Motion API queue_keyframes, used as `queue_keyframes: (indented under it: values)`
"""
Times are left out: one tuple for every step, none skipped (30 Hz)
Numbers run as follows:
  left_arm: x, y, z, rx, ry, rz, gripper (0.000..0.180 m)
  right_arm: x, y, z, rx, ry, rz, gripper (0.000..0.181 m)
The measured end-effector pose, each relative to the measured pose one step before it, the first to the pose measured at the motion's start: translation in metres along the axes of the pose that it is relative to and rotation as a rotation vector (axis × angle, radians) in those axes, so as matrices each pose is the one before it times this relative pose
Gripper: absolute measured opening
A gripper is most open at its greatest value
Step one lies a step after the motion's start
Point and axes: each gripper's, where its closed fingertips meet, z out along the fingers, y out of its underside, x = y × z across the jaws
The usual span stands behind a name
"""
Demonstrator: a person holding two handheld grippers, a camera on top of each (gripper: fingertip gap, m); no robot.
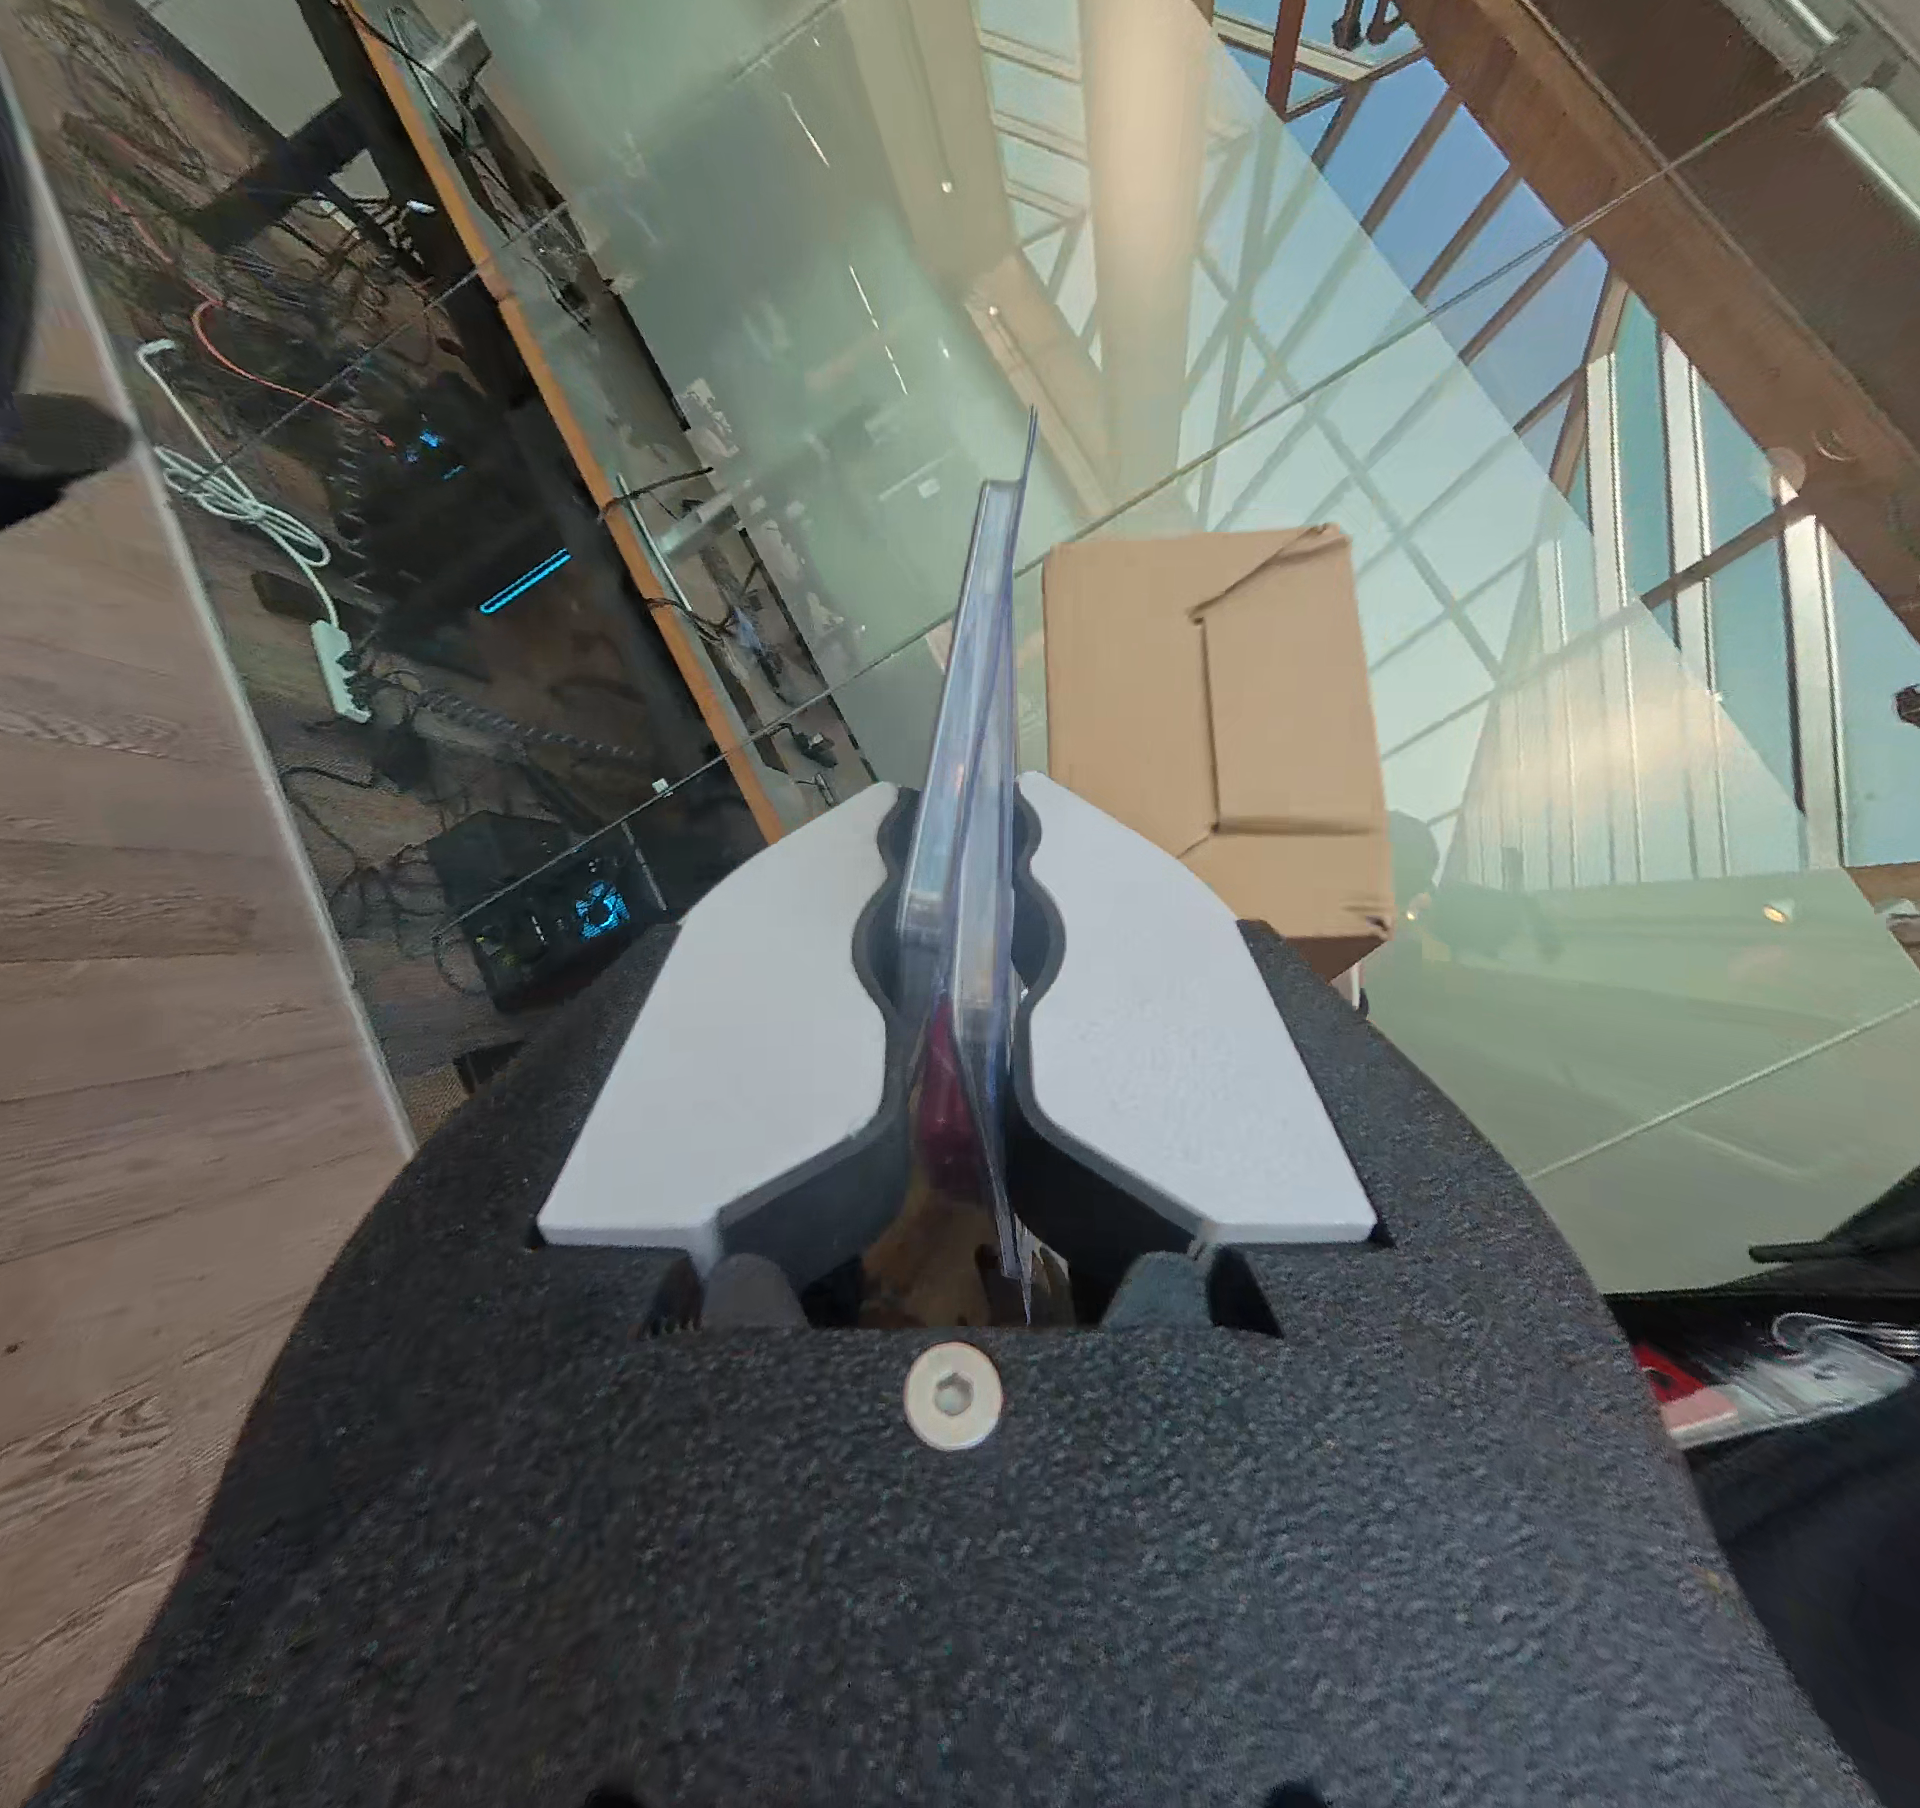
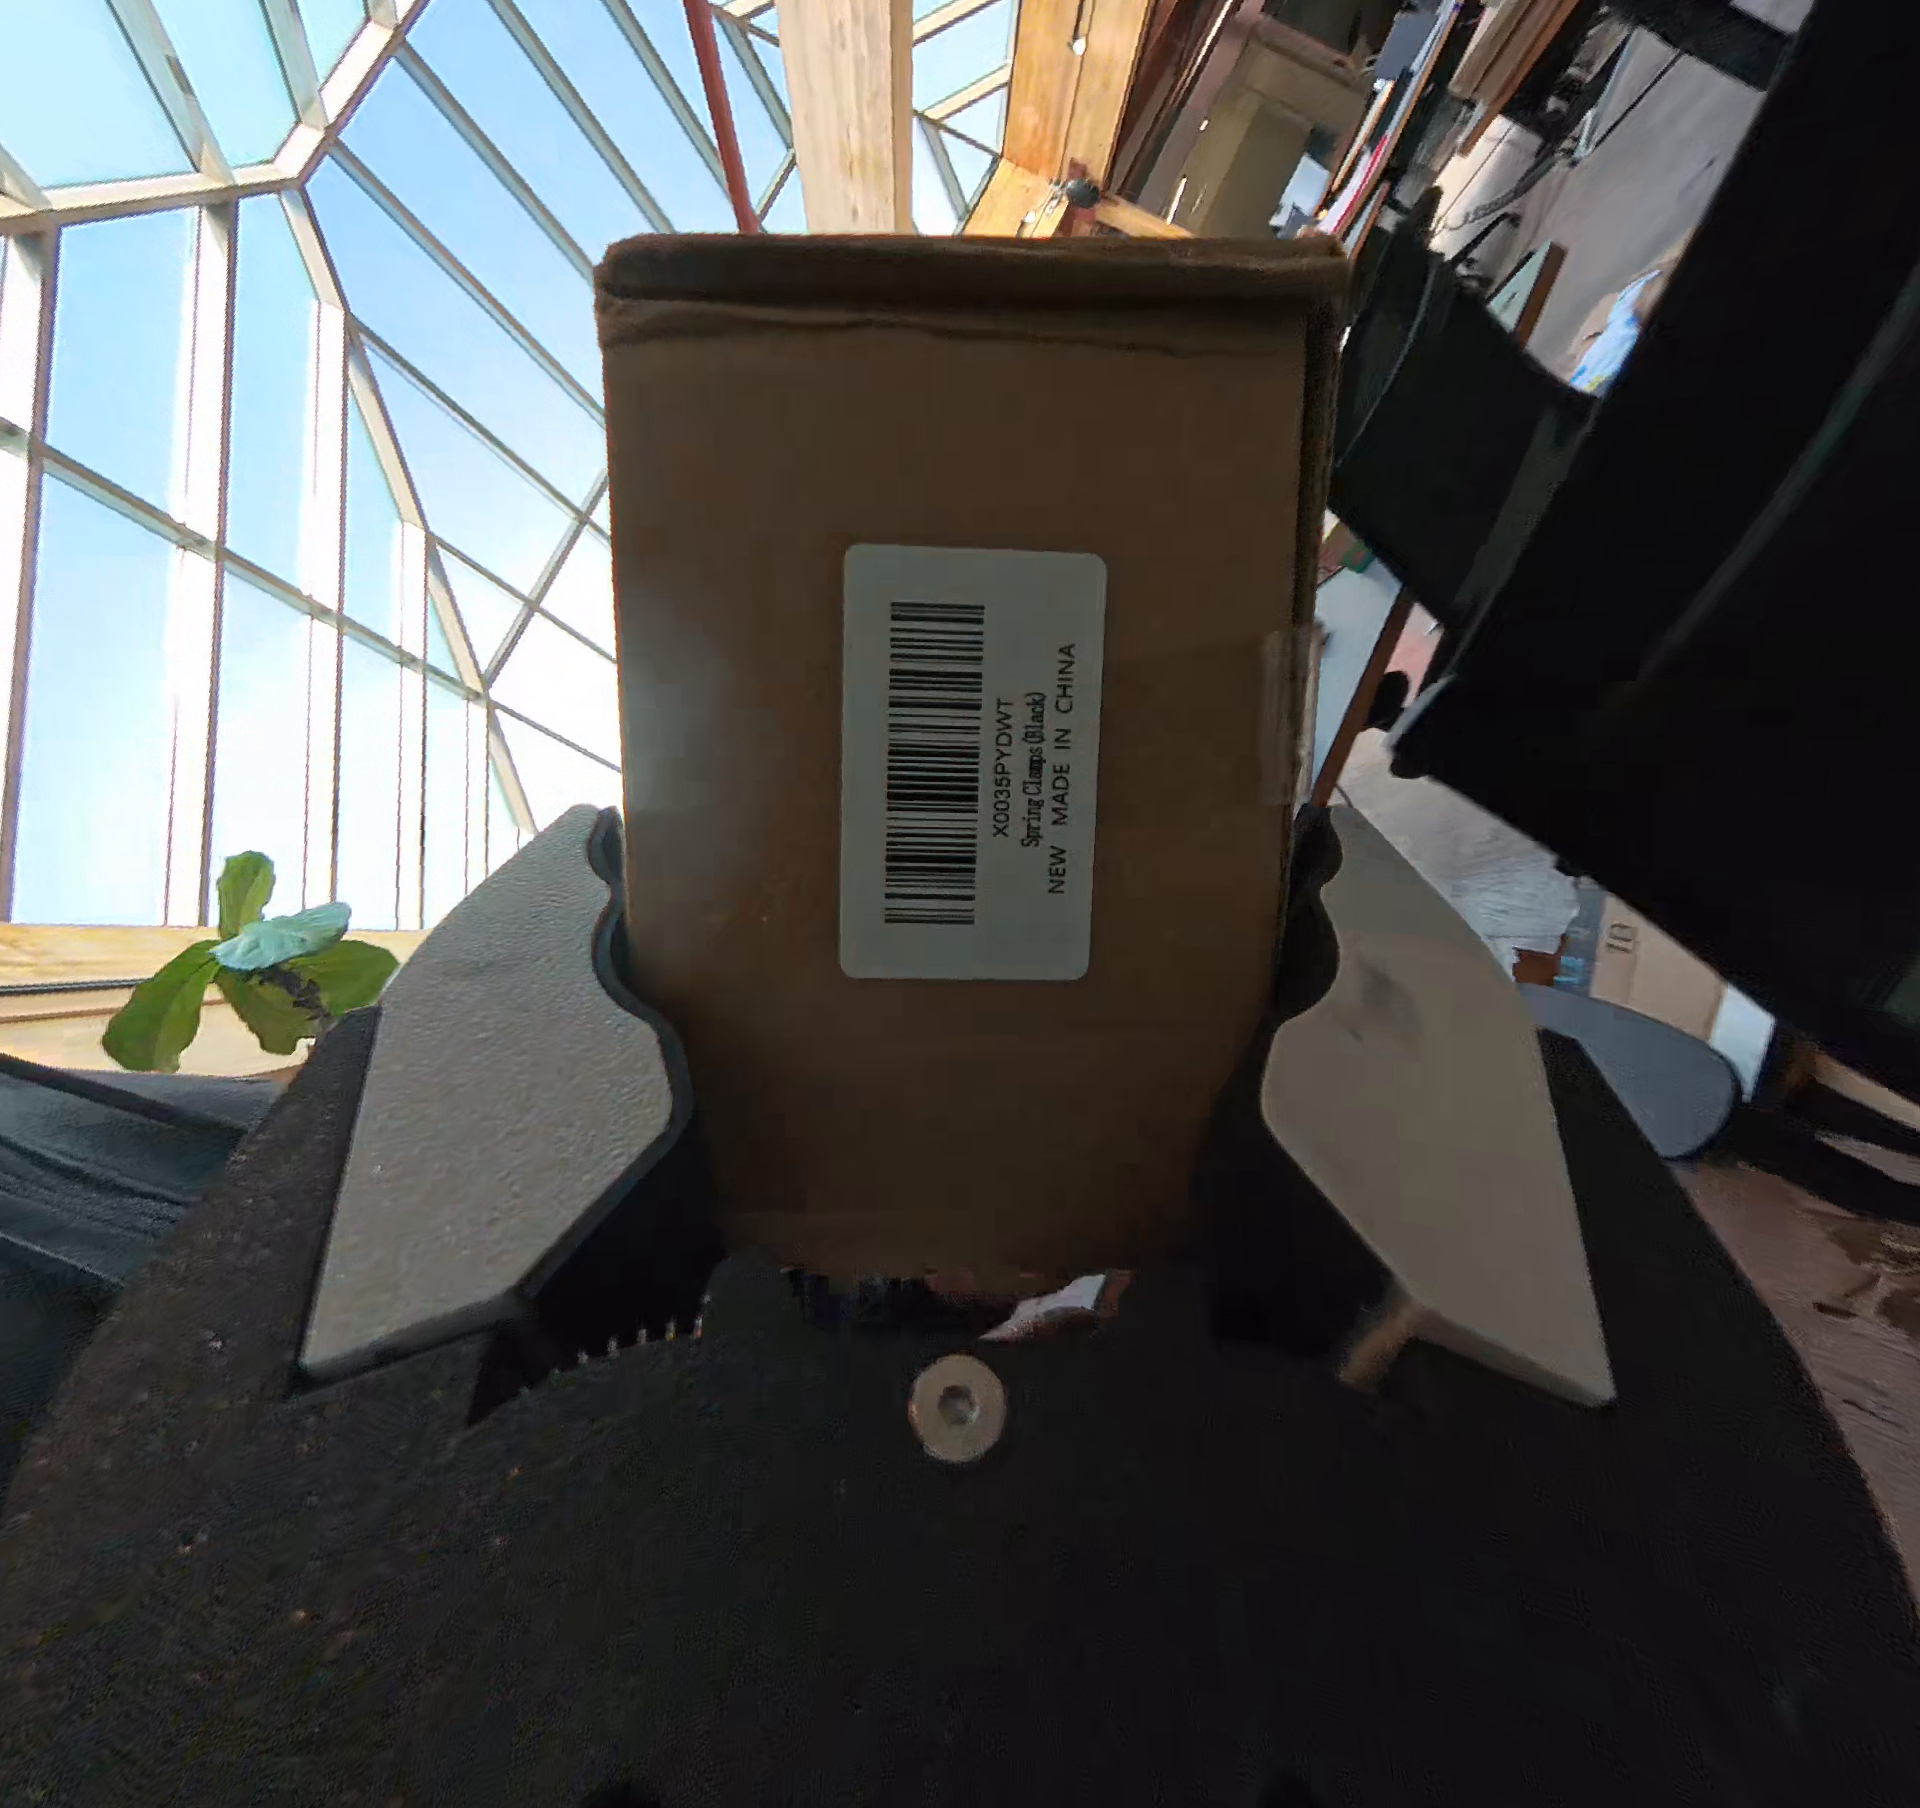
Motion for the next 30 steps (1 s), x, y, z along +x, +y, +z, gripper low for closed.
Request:
queue_keyframes:
  values:
    - [-0.00098, 0.00206, 0.02751, -0.0037, 0.0028, -0.0044, 0.016, 0.00833, -0.02285, -0.01634, 0.0145, 0.0205, -0.0041, 0.119]
    - [-0.00100, 0.00212, 0.02759, -0.0041, 0.0029, -0.0030, 0.016, 0.00743, -0.02273, -0.01489, 0.0161, 0.0138, -0.0036, 0.120]
    - [-0.00065, 0.00217, 0.02749, -0.0053, 0.0101, -0.0039, 0.016, 0.00650, -0.02209, -0.01320, 0.0155, 0.0039, -0.0048, 0.119]
    - [-0.00086, 0.00235, 0.02742, -0.0099, 0.0160, -0.0083, 0.016, 0.00630, -0.02125, -0.01106, 0.0151, -0.0019, -0.0017, 0.119]
    - [-0.00192, 0.00242, 0.02686, -0.0173, 0.0125, -0.0045, 0.016, 0.00650, -0.02072, -0.00902, 0.0175, -0.0020, 0.0032, 0.119]
    - [-0.00331, 0.00163, 0.02551, -0.0200, 0.0025, 0.0000, 0.016, 0.00704, -0.02032, -0.00653, 0.0220, 0.0047, 0.0087, 0.119]
    - [-0.00411, -0.00045, 0.02390, -0.0142, -0.0058, -0.0087, 0.016, 0.00700, -0.01970, -0.00411, 0.0243, 0.0120, 0.0111, 0.119]
    - [-0.00316, -0.00232, 0.02232, -0.0078, 0.0013, -0.0101, 0.016, 0.00565, -0.01857, -0.00176, 0.0214, 0.0078, 0.0064, 0.119]
    - [-0.00322, -0.00315, 0.02128, -0.0095, 0.0110, -0.0083, 0.016, 0.00403, -0.01729, 0.00023, 0.0168, -0.0012, -0.0007, 0.119]
    - [-0.00474, -0.00400, 0.02018, -0.0120, 0.0131, -0.0163, 0.016, 0.00381, -0.01626, 0.00223, 0.0126, -0.0035, -0.0072, 0.119]
    - [-0.00651, -0.00556, 0.01913, -0.0112, 0.0101, -0.0159, 0.016, 0.00487, -0.01559, 0.00397, 0.0104, -0.0022, -0.0100, 0.119]
    - [-0.00802, -0.00724, 0.01794, -0.0089, 0.0053, -0.0102, 0.016, 0.00607, -0.01521, 0.00581, 0.0108, -0.0008, -0.0065, 0.119]
    - [-0.00961, -0.00900, 0.01681, -0.0078, -0.0011, -0.0062, 0.016, 0.00710, -0.01530, 0.00759, 0.0130, -0.0003, -0.0008, 0.119]
    - [-0.01077, -0.01056, 0.01587, -0.0070, -0.0082, -0.0013, 0.016, 0.00770, -0.01538, 0.00918, 0.0158, -0.0013, 0.0025, 0.119]
    - [-0.01117, -0.01198, 0.01522, -0.0068, -0.0080, 0.0045, 0.016, 0.00812, -0.01549, 0.01089, 0.0167, -0.0019, 0.0035, 0.119]
    - [-0.01151, -0.01330, 0.01486, -0.0060, -0.0060, 0.0088, 0.016, 0.00860, -0.01527, 0.01260, 0.0142, -0.0019, 0.0031, 0.119]
    - [-0.01215, -0.01481, 0.01432, -0.0031, -0.0047, 0.0087, 0.016, 0.00915, -0.01493, 0.01429, 0.0081, -0.0025, 0.0009, 0.119]
    - [-0.01283, -0.01621, 0.01420, 0.0015, -0.0012, 0.0044, 0.016, 0.00991, -0.01442, 0.01616, 0.0008, -0.0014, -0.0022, 0.119]
    - [-0.01326, -0.01771, 0.01404, 0.0044, 0.0050, 0.0022, 0.016, 0.01066, -0.01413, 0.01780, -0.0055, 0.0014, -0.0057, 0.119]
    - [-0.01381, -0.01897, 0.01375, 0.0055, 0.0071, -0.0020, 0.016, 0.01087, -0.01418, 0.01929, -0.0097, 0.0035, -0.0084, 0.119]
    - [-0.01391, -0.02055, 0.01358, 0.0072, 0.0082, -0.0039, 0.016, 0.01039, -0.01432, 0.02083, -0.0111, 0.0034, -0.0109, 0.119]
    - [-0.01293, -0.02205, 0.01295, 0.0089, 0.0141, 0.0061, 0.016, 0.00938, -0.01458, 0.02214, -0.0106, 0.0003, -0.0148, 0.121]
    - [-0.01310, -0.02313, 0.01249, 0.0112, 0.0120, 0.0111, 0.016, 0.00903, -0.01485, 0.02361, -0.0091, -0.0033, -0.0130, 0.120]
    - [-0.01502, -0.02420, 0.01188, 0.0135, -0.0045, -0.0029, 0.016, 0.00945, -0.01501, 0.02541, -0.0053, -0.0009, 0.0004, 0.119]
    - [-0.01421, -0.02520, 0.01091, 0.0169, -0.0118, -0.0132, 0.016, 0.00957, -0.01464, 0.02685, -0.0021, 0.0047, 0.0127, 0.119]
    - [-0.01080, -0.02539, 0.01013, 0.0172, 0.0022, 0.0024, 0.016, 0.00792, -0.01261, 0.02808, -0.0116, -0.0033, 0.0065, 0.119]
    - [-0.00973, -0.02450, 0.00919, 0.0129, 0.0044, 0.0089, 0.016, 0.00664, -0.01047, 0.02838, -0.0238, -0.0175, -0.0035, 0.119]
    - [-0.01024, -0.02362, 0.00790, 0.0094, -0.0037, 0.0103, 0.016, 0.00755, -0.01006, 0.02846, -0.0273, -0.0220, -0.0022, 0.119]
    - [-0.01079, -0.02320, 0.00617, 0.0115, -0.0125, 0.0149, 0.016, 0.00995, -0.00985, 0.02854, -0.0284, -0.0160, 0.0034, 0.119]
    - [-0.01128, -0.02312, 0.00444, 0.0182, -0.0180, 0.0190, 0.016, 0.01153, -0.00965, 0.02904, -0.0274, -0.0105, 0.0040, 0.119]
